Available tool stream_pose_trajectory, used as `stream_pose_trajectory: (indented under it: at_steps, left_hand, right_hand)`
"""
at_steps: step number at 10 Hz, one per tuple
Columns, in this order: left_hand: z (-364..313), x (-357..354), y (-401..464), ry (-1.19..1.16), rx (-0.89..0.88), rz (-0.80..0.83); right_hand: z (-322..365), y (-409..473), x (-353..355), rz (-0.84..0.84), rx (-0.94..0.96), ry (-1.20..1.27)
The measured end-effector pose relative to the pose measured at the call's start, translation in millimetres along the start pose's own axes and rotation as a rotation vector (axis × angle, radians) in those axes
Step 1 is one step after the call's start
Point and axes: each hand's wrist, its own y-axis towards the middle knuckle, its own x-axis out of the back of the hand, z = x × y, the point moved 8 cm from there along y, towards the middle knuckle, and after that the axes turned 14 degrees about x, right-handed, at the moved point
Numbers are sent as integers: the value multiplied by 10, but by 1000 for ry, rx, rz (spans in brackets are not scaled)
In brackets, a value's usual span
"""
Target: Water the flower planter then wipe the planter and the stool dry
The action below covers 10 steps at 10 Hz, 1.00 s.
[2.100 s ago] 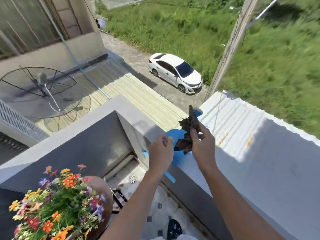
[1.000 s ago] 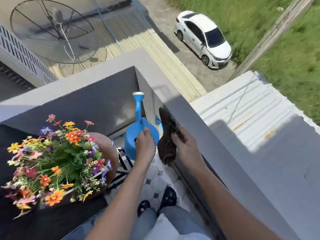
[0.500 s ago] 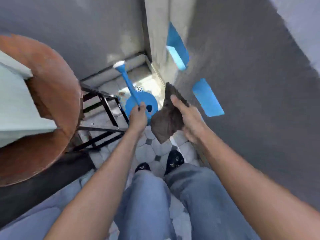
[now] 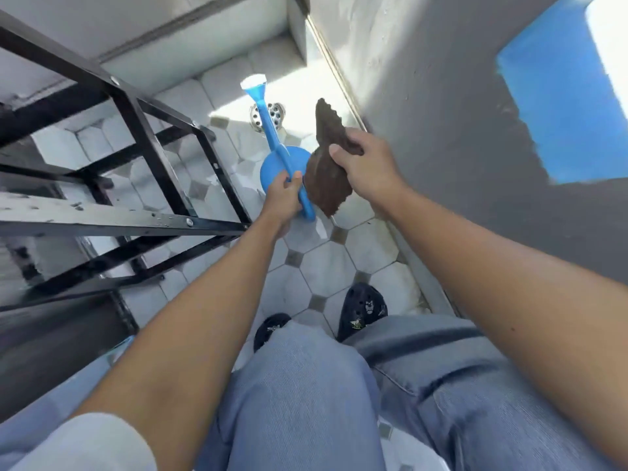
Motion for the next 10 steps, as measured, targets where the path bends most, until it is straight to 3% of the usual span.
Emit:
stream_pose_trajectory:
  at_steps: [1,2,3,4,5,6,8,10]
  left_hand:
    - [26,-44,72,90,-7,13]
    - [25,145,99,29,22,-127]
    - [55,306,-34,-225,128,-77]
    - [-34,252,-188,-497,142,252]
    - [-130,345,-288,-477,62,227]
    - [-174,503,-203,-287,-56,15]
    - [-30,497,116,-22,-2,-81]
    - [-337,429,-510,436,5,-219]
  right_hand:
    - [18,120,-133,75,41,167]
    - [80,129,-250,185,-4,364]
    - [98,93,-354,294,-97,537]
    - [47,80,-404,333,-176,548]
    - [-126,113,-351,269,-205,417]
    - [-359,117,-323,219,-231,285]
    - [-831,112,-343,161,-286,35]
    - [-333,-130,-166,244,-194,-219]
